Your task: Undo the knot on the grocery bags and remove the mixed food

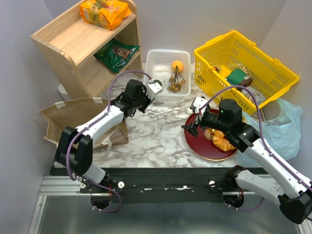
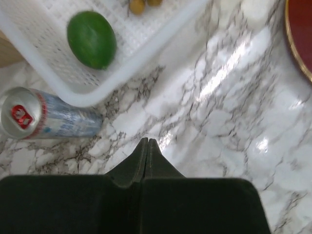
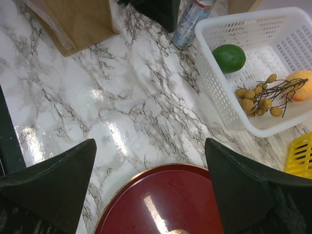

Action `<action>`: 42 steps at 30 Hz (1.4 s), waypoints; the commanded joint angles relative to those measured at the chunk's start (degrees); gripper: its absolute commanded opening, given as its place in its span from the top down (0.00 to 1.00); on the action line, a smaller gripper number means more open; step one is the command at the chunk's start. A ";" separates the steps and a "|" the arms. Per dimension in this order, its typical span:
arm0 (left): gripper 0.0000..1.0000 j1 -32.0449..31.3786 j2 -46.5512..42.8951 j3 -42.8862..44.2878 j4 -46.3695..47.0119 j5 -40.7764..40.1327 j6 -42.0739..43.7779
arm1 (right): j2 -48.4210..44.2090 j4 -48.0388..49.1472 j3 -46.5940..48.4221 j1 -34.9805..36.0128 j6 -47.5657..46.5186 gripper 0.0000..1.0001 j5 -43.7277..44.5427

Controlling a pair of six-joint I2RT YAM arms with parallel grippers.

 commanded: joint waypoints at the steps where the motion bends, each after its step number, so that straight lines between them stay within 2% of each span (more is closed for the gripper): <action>1: 1.00 -2.13 3.56 -3.25 1.00 -8.03 13.90 | 0.55 -1.17 0.95 -0.38 -0.58 0.01 0.61; 7: 1.00 -2.13 12.34 0.25 4.08 -11.89 17.95 | 1.86 -2.23 1.30 -0.38 -0.05 0.01 -0.44; 12: 1.00 -2.13 19.46 4.83 2.33 -14.79 19.97 | 2.74 -2.32 1.91 -0.30 -0.05 0.01 -0.53; 24: 1.00 0.85 28.60 11.33 2.94 -18.93 24.97 | 3.53 -2.67 2.27 -0.38 0.04 0.01 -0.71; 30: 1.00 3.05 33.35 17.48 0.58 -19.90 27.88 | 4.15 -2.76 2.61 -0.30 0.22 0.01 -1.41; 37: 1.00 5.68 36.70 23.20 -3.29 -20.07 31.05 | 4.94 -2.76 2.97 -0.30 -0.14 0.00 -1.41; 42: 1.00 7.53 31.71 18.91 -6.28 -12.45 31.56 | 4.15 -2.76 2.00 -0.38 -0.57 0.01 -0.53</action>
